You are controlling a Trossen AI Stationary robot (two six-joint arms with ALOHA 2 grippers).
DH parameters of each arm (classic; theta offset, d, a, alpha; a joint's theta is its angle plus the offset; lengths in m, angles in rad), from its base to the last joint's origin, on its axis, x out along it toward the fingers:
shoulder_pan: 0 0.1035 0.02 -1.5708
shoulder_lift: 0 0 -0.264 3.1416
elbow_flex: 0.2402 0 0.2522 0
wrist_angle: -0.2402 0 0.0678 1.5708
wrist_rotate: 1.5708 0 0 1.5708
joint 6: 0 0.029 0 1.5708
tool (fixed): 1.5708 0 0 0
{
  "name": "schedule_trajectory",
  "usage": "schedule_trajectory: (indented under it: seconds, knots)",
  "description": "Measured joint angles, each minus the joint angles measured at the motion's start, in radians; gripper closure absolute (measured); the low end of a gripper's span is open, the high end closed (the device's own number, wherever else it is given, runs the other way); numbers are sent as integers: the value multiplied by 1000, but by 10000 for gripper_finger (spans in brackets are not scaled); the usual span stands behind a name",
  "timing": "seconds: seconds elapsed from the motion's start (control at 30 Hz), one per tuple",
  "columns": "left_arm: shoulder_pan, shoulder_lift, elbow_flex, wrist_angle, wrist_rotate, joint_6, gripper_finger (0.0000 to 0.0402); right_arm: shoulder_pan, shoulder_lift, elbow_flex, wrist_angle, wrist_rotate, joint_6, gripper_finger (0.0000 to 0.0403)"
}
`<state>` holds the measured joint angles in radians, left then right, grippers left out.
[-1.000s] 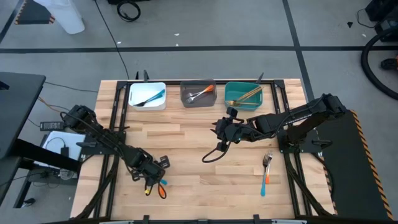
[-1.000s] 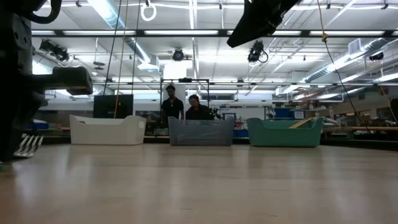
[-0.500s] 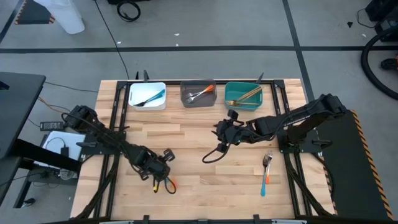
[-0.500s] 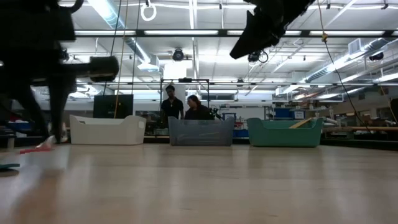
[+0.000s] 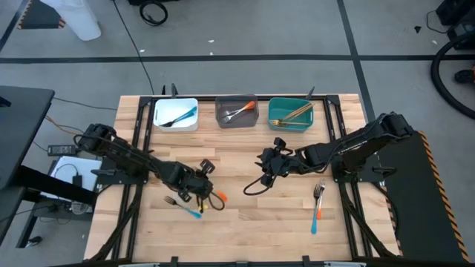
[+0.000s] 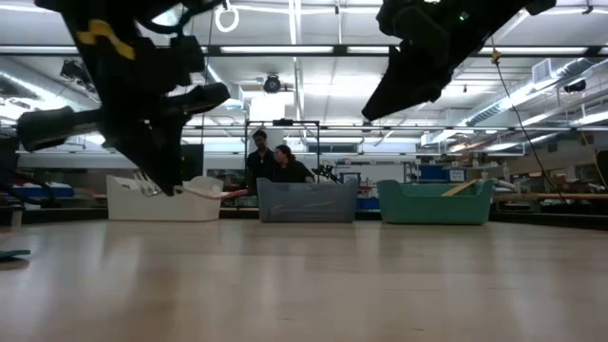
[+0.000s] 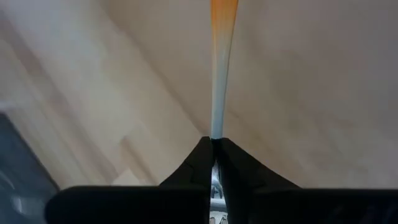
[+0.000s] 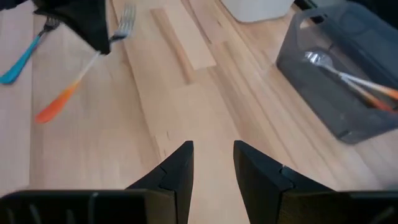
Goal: Sort silverware by color (type)
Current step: Put the orange fork into the black bin
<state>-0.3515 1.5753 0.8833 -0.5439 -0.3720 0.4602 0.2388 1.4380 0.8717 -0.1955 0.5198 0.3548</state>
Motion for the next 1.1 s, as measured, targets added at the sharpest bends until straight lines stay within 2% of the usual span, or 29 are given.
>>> schedule_trajectory:
  seconds: [0.13,0.37,0.63,0.87,1.1]
  knots:
    - [65,-1,0,22,35,-45,379,36,0,-2,48,3,-33,279]
    - [183,-1,1,77,205,-132,379,108,0,-1,97,103,-131,288]
    - [282,-1,1,161,419,-294,379,134,12,-1,99,108,-168,300]
    - [356,-2,2,206,573,-437,379,161,124,4,173,118,-284,301]
    - [432,-2,2,225,696,-560,379,165,231,75,180,201,-364,301]
